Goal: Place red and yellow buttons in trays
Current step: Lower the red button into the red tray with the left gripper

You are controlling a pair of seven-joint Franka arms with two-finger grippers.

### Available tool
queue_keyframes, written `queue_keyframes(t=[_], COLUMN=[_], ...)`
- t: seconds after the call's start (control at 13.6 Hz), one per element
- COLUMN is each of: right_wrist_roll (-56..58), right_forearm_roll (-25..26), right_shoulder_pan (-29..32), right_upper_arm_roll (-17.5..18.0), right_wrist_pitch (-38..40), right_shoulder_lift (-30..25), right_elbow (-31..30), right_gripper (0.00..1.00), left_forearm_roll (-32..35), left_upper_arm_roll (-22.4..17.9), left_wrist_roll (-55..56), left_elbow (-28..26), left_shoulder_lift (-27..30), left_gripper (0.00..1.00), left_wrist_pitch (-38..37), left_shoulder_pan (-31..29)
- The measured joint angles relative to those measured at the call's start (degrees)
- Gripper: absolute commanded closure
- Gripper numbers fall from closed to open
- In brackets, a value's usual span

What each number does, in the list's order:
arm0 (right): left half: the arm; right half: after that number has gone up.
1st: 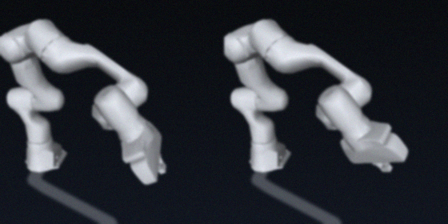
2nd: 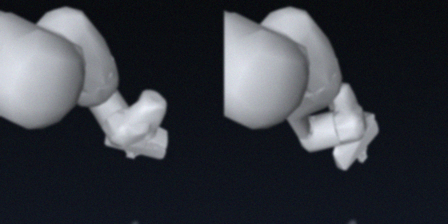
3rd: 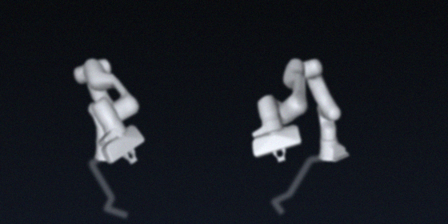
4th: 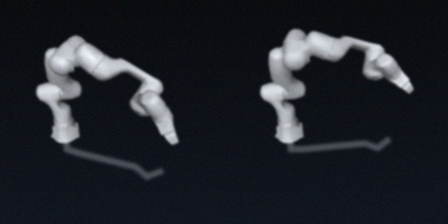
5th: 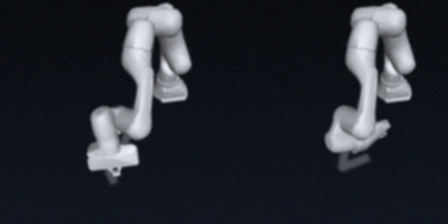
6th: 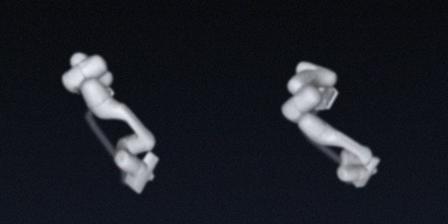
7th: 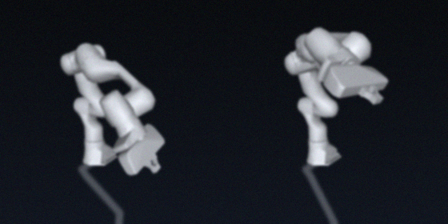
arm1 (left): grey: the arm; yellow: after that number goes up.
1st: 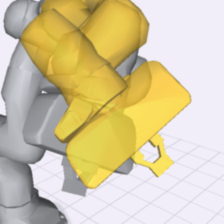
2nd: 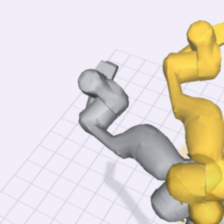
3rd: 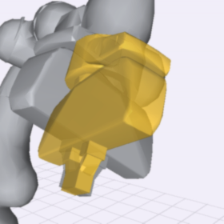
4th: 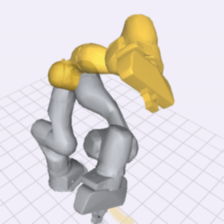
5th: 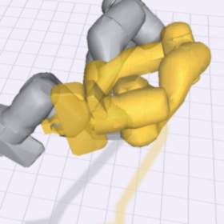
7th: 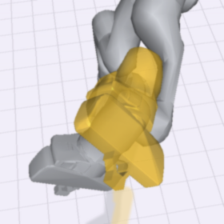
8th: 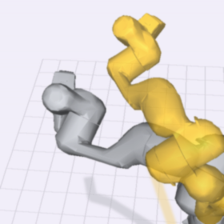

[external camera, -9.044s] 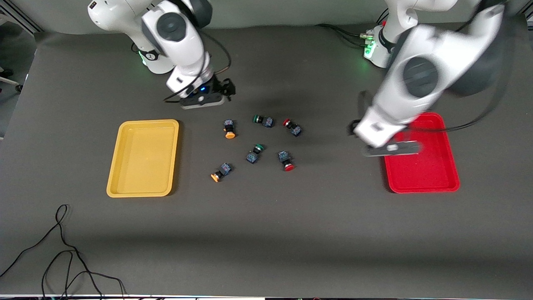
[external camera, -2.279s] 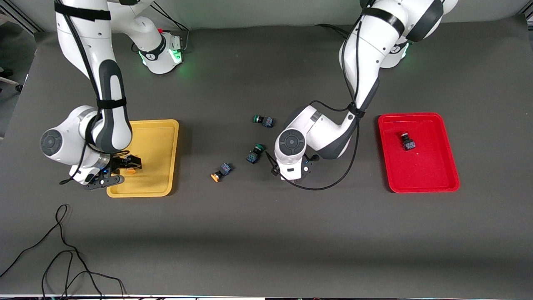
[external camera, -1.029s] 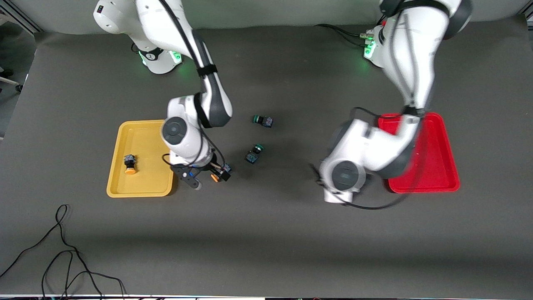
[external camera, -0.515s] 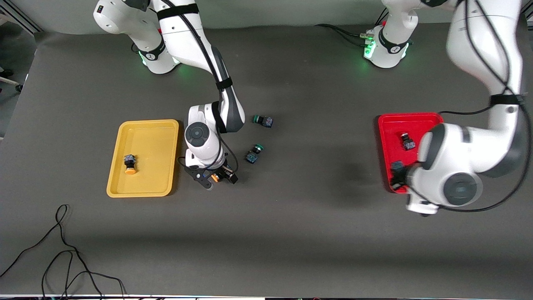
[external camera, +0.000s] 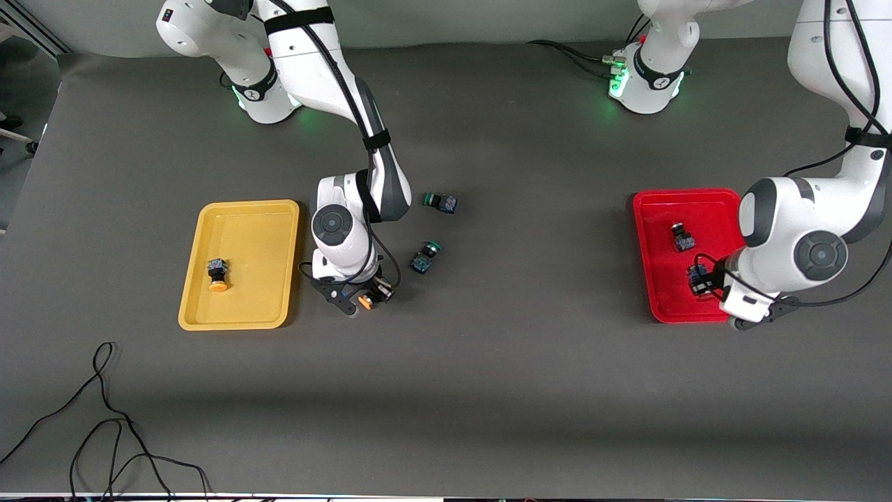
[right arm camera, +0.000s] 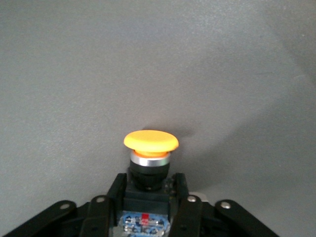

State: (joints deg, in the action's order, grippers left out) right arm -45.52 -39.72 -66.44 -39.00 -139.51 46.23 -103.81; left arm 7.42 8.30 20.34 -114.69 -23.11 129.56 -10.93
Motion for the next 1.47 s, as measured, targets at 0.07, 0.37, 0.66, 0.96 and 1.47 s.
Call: queue_keyframes(t=[0.07, 0.37, 0.66, 0.96, 1.47], right_wrist_roll=[0.4, 4.1, 15.0, 41.7, 72.7], right_forearm_roll=[0.0, 3.5, 14.2, 18.3, 10.0], right_shoulder_pan=[0.0, 0.0, 0.2, 0.9, 4.1], right_upper_arm_roll=[0.0, -1.5, -4.6, -14.9, -21.2], right_wrist_pitch=[0.1, 8.3, 23.4, 30.7, 6.6], right_shoulder_lift=[-0.2, -5.0, -17.9, -24.6, -23.7], right_elbow=[0.3, 2.1, 2.6, -1.6, -23.5], right_gripper=[1.0, 1.0, 1.0, 1.0, 1.0], left_forearm_roll=[0.0, -0.1, -0.1, -0.1, -0.2], left_upper_arm_roll=[0.0, 0.2, 1.5, 1.6, 1.8], left_wrist_roll=[-4.5, -15.1, -15.2, -15.2, -14.5], left_elbow=[-1.5, -4.1, -4.8, -4.7, 19.9], left_shoulder_lift=[0.1, 1.8, 2.0, 2.0, 4.7], left_gripper=[1.0, 1.0, 0.0, 0.0, 0.0], left_wrist_pitch=[1.8, 3.6, 3.8, 3.9, -25.4], left_shoulder_pan=[-2.3, -7.6, -6.8, -5.7, -1.3])
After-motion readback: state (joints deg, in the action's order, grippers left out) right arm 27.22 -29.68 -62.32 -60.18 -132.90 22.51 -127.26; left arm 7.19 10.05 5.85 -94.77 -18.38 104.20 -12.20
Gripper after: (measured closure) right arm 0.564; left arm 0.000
